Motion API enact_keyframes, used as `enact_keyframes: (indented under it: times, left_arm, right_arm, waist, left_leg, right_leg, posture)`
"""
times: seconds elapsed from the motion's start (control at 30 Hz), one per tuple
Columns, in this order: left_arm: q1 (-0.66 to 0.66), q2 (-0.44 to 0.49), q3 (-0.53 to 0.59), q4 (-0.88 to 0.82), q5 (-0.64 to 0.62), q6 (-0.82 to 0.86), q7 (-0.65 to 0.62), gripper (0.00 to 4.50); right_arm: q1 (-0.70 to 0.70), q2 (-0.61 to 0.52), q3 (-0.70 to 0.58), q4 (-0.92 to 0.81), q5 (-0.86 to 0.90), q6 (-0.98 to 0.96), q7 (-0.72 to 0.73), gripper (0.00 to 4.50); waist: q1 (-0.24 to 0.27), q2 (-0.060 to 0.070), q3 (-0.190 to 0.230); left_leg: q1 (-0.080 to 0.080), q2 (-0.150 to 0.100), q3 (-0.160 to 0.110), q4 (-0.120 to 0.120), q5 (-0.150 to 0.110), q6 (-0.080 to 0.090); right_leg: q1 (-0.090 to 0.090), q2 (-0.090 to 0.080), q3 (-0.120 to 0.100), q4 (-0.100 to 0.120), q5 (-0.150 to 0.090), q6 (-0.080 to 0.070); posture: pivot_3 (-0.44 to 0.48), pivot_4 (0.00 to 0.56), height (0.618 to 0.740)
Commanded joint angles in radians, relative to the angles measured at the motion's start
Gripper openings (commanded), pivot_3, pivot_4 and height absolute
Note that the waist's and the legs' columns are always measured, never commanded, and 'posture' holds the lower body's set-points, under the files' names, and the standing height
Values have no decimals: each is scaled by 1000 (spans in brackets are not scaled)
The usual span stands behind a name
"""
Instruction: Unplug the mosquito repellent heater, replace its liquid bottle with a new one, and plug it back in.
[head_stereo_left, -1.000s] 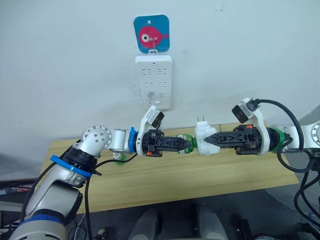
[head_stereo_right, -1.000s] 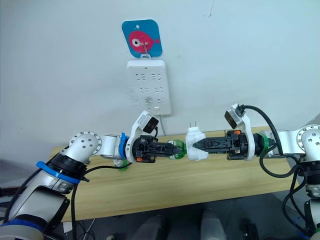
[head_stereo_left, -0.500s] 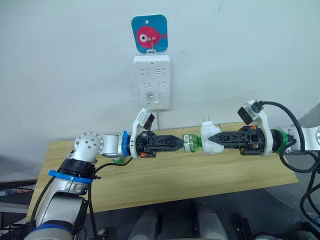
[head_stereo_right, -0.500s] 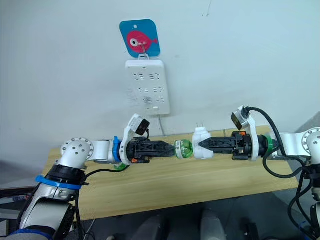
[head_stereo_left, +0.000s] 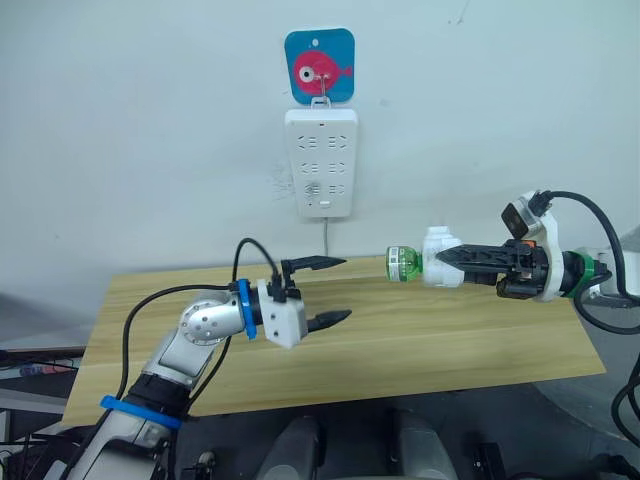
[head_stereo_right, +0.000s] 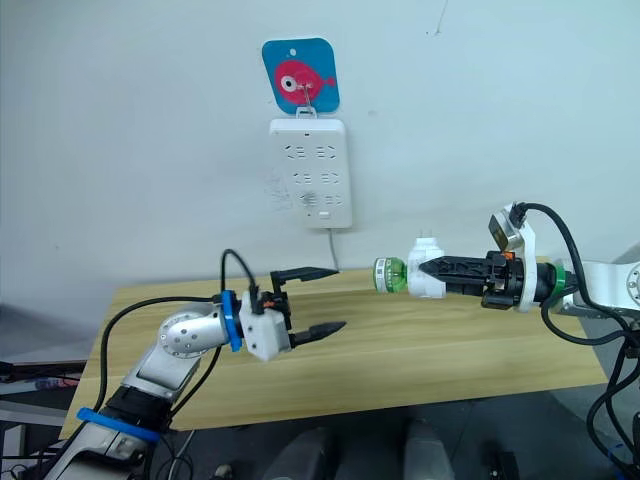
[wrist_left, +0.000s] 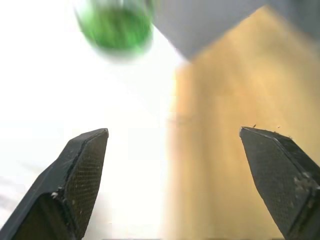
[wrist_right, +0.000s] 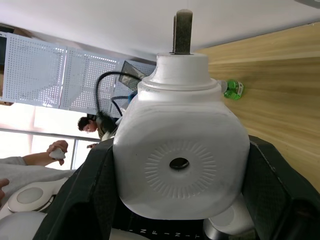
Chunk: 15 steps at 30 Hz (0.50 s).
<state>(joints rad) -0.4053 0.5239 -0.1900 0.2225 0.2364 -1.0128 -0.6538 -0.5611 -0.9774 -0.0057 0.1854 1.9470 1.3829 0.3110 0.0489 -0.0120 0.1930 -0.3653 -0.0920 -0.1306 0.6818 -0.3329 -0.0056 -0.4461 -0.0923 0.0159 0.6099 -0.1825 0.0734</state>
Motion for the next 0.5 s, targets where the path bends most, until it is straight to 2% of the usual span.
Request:
enact_keyframes:
  times: [0.03,0.2,0.5]
  left_arm:
    - [-83,-40,32,61,131,-161,135,4473]
    - [-164,-66,11,132,218,-248,230,4473]
    - [-245,-79,-26,205,316,-286,333,4473]
  right_arm:
    - [-40,5,-6,-9,25,10,4,2971]
    - [-70,33,15,-3,25,15,-2,2971]
    - [-55,75,19,-41,25,12,-15,2971]
  waist:
    - [2,0,0]
    - [1,0,0]
    - [1,0,0]
  left_leg:
    - [0,0,0,0,0,0]
    - [0,0,0,0,0,1]
    - [0,-1,-1,0,0,1]
  right_leg:
    - [0,0,0,0,0,0]
    - [0,0,0,1,0,1]
    - [0,1,-1,1,1,1]
  posture:
    - [44,205,740]
    - [41,205,740]
    - [34,207,740]
